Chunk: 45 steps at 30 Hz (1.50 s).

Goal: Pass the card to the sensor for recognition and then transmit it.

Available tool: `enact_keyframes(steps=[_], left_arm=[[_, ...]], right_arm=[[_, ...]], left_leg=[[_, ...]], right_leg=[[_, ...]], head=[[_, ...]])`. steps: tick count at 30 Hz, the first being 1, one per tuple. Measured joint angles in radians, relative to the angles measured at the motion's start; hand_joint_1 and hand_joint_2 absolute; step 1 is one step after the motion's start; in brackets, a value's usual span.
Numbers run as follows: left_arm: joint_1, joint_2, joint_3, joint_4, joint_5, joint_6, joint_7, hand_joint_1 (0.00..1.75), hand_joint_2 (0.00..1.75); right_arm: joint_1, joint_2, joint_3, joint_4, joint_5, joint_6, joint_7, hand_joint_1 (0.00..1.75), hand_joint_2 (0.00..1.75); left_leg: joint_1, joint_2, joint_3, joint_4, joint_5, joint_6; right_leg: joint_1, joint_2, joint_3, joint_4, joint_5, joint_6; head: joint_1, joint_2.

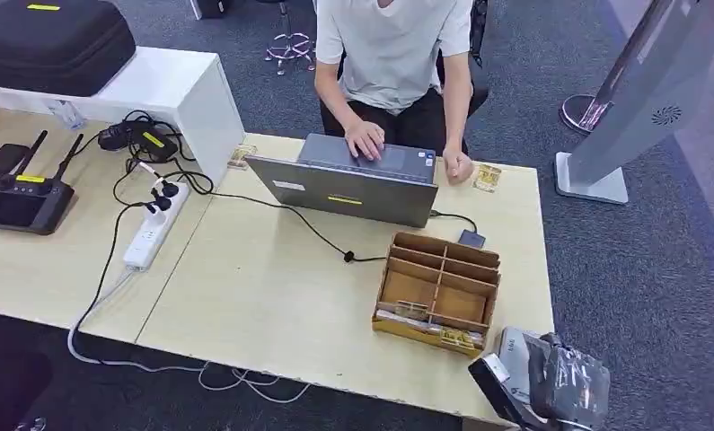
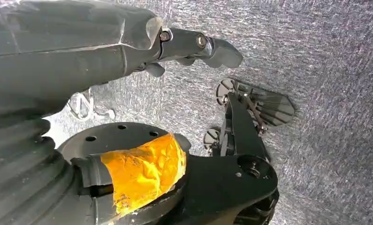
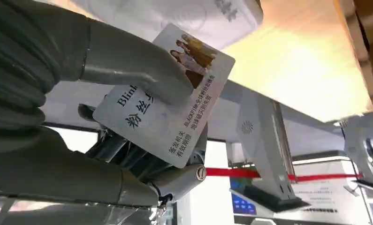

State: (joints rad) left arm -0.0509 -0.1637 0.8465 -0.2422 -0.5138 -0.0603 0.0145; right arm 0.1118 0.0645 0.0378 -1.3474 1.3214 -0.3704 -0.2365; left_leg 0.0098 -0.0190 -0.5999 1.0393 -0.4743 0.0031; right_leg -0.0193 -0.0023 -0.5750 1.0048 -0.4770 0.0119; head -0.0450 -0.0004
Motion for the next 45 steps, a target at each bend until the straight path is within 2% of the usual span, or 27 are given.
enact_keyframes(steps=[9,16,21,26,30,32,39,40,45], left_arm=[[-0.001,0.001,0.004,0.0,-0.013,0.0,0.001,0.0,1.75],[-0.002,0.008,0.005,0.0,-0.042,-0.01,0.007,0.0,1.75],[-0.003,0.02,0.004,0.0,-0.07,-0.024,0.007,0.0,1.75],[-0.007,0.029,0.004,0.0,-0.1,-0.031,0.003,0.0,1.75],[-0.009,0.032,0.004,0.0,-0.118,-0.035,-0.006,0.0,1.75],[-0.011,0.032,0.004,0.0,-0.124,-0.035,-0.008,0.0,1.75],[-0.017,0.033,0.004,0.0,-0.145,-0.035,-0.019,0.0,1.75],[-0.017,0.033,0.004,0.0,-0.146,-0.035,-0.02,0.0,1.75],[-0.021,0.033,0.004,0.007,-0.157,-0.039,-0.015,0.0,1.75]], right_arm=[[-0.031,0.005,-0.012,0.05,0.033,-0.035,0.003,1.75,1.75],[-0.079,0.005,-0.012,-0.056,0.016,0.001,0.014,1.75,1.75],[-0.268,-0.003,0.004,-0.179,-0.047,0.142,0.068,1.75,1.75],[-0.521,-0.003,0.029,-0.149,-0.05,0.24,0.148,1.75,1.75],[-0.681,0.0,0.046,-0.032,0.007,0.265,0.233,1.75,1.75],[-0.738,0.001,0.051,0.028,0.031,0.263,0.251,1.75,1.75],[-0.836,0.013,0.042,0.212,0.093,0.276,0.345,1.75,1.75],[-0.841,0.017,0.033,0.236,0.098,0.272,0.348,0.0,1.75],[-0.848,0.025,0.002,0.33,0.12,0.248,0.333,0.0,1.75]], left_leg=[[0.0,0.0,0.001,0.0,0.0,0.0],[0.0,0.002,0.001,0.0,0.001,0.0],[0.0,0.004,0.001,0.0,0.002,-0.001],[0.0,0.005,0.0,0.0,0.005,0.0],[0.0,0.004,0.0,0.0,0.005,0.0],[0.0,0.004,0.0,0.0,0.006,-0.001],[0.0,0.003,0.0,0.0,0.006,-0.001],[0.0,0.004,0.0,0.0,0.006,-0.001],[0.0,0.003,0.0,0.0,0.006,-0.001]], right_leg=[[0.0,0.0,0.001,0.0,0.0,0.0],[0.0,0.002,0.0,0.0,0.002,0.0],[0.0,0.004,0.0,0.001,0.004,-0.001],[0.0,0.004,-0.001,0.001,0.005,-0.001],[0.0,0.004,-0.001,0.002,0.005,-0.002],[0.0,0.004,-0.001,0.002,0.006,-0.002],[0.0,0.003,-0.001,0.001,0.006,-0.002],[0.0,0.003,-0.001,0.001,0.006,-0.002],[0.0,0.003,-0.001,0.001,0.006,-0.002]], head=[[0.0,0.0],[0.0,0.0],[0.0,0.0],[0.0,0.0],[0.0,0.0],[0.0,0.0],[0.0,0.0],[0.0,0.0],[0.0,0.0]])
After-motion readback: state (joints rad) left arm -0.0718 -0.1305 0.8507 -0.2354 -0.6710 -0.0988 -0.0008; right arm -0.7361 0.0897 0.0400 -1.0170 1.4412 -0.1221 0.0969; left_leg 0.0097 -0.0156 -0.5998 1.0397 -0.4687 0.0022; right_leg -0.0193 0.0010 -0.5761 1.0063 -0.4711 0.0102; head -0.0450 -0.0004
